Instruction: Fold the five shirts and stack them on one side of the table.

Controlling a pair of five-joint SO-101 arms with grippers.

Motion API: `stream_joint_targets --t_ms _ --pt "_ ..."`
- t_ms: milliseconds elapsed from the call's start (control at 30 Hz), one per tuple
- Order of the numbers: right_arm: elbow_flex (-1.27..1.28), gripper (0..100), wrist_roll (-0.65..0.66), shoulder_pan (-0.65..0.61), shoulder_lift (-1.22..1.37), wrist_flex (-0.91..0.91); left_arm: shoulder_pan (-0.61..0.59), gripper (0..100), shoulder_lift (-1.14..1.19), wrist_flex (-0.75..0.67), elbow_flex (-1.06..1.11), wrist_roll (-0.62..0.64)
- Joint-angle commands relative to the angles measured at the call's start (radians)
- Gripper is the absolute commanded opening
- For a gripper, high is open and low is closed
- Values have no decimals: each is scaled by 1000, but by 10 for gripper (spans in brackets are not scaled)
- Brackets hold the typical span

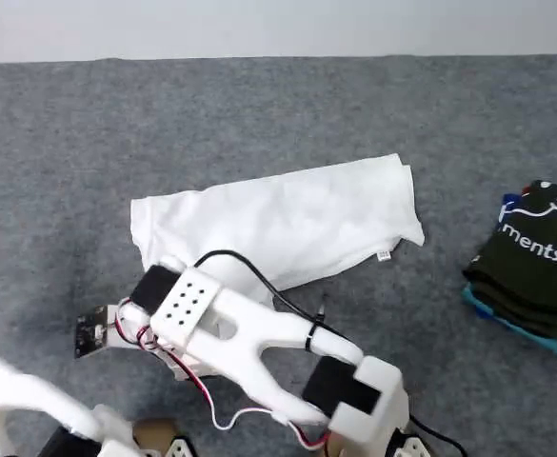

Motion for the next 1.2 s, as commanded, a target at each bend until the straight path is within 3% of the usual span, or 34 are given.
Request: stream_joint_targets --t_ms 0,500,800,1033,1167 --pt "5 202 14 7 36 -74 -14 6 -26 -12 -10 -44" --pt "-14 196 11 13 265 -199 -26 6 -28 -11 -7 -44" --pt "-31 13 9 13 272 -194 -26 6 -28 23 -8 -44" --pt "-32 13 9 27 272 -194 -26 6 -29 25 -8 -43" --pt "-43 89 11 35 263 -139 -26 6 -29 25 -7 -41"
